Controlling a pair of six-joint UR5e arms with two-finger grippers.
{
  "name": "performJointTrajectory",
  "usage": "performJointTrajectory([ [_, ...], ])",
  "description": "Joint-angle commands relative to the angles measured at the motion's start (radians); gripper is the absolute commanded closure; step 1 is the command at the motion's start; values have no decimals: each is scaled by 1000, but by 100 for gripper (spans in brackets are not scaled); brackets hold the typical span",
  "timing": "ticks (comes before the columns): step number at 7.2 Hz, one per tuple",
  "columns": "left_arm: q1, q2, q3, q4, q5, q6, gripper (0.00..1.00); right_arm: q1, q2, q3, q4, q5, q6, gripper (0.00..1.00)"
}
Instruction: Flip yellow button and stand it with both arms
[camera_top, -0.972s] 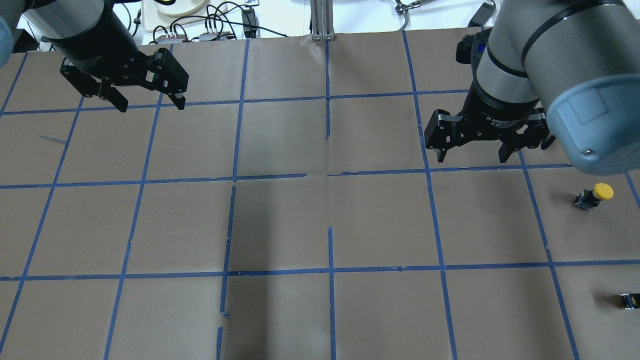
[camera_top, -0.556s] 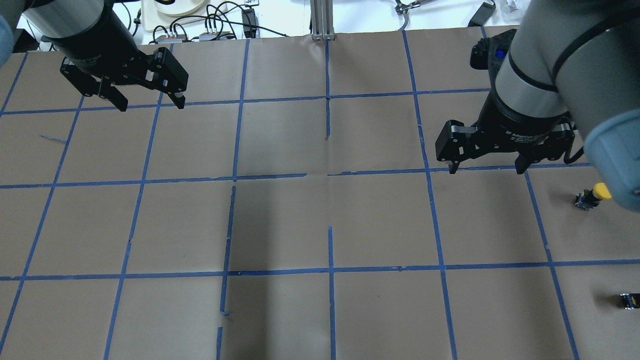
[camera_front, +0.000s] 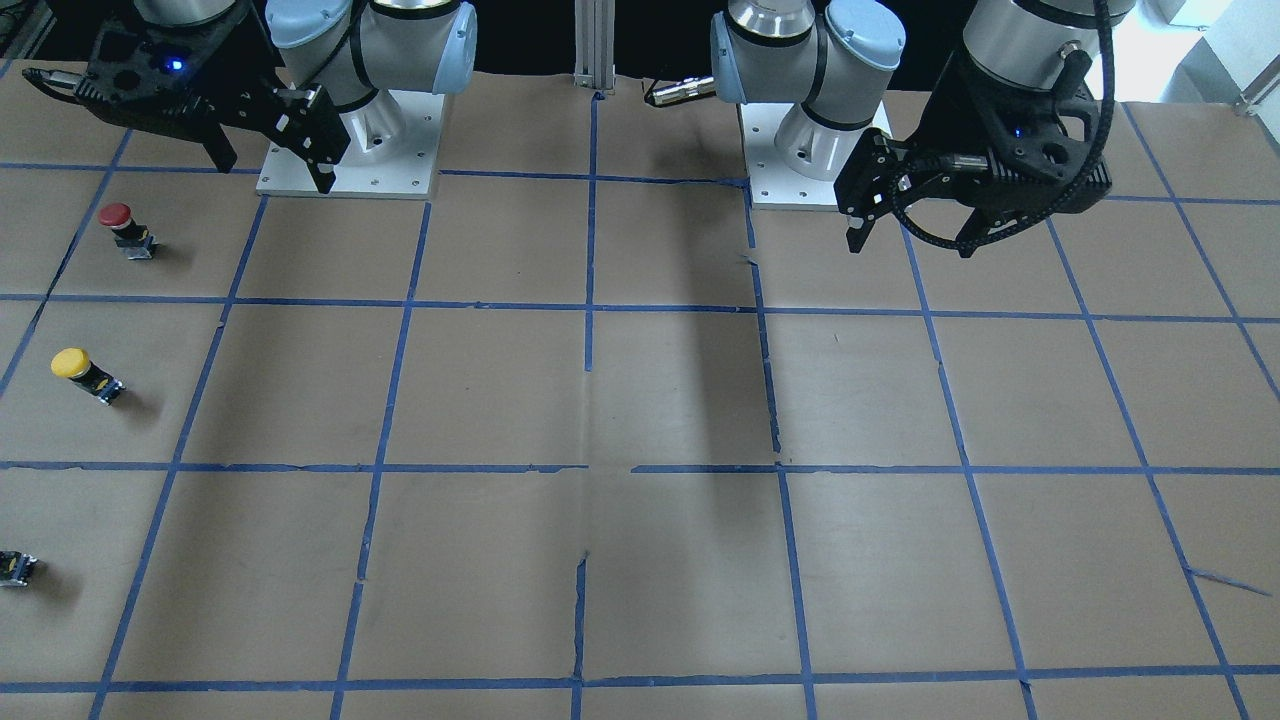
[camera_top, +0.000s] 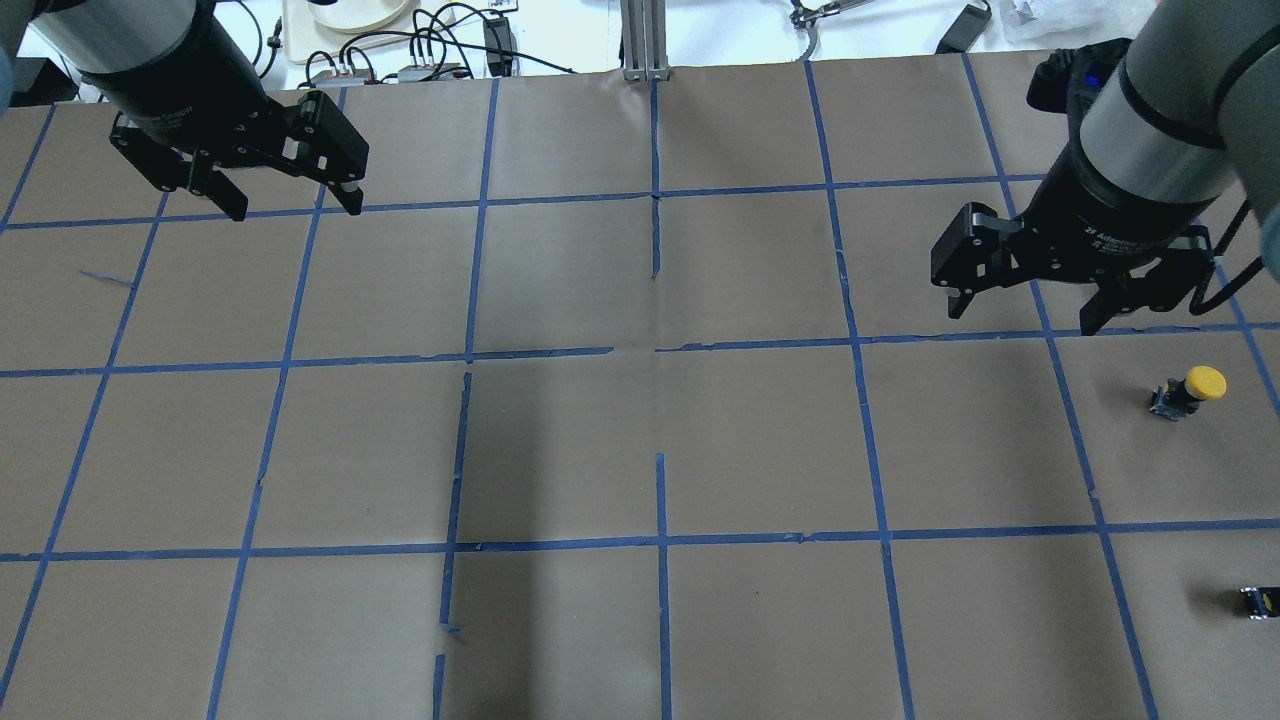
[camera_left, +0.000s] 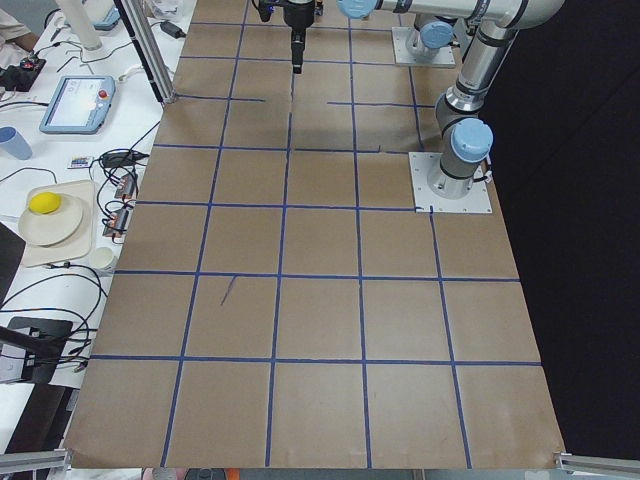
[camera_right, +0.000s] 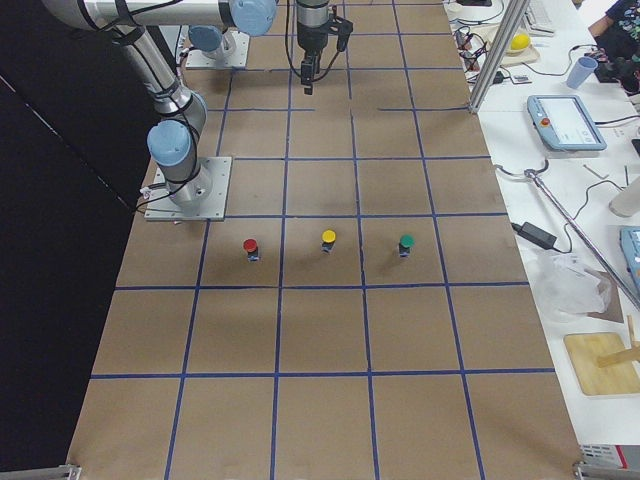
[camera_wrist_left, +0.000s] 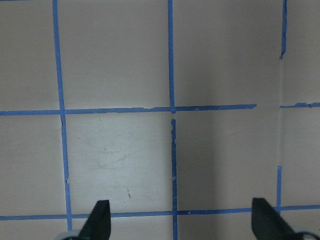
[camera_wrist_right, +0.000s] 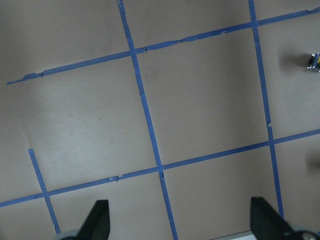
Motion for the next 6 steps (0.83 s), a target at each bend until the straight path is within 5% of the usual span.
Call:
performJointTrajectory([
  [1,0,-2,0,0,1,0,0,50,92,-83,3,-10,9,0],
  [6,-1,-6,1,2,-1,0,0,48,106,-75,-10,0,-34,0],
])
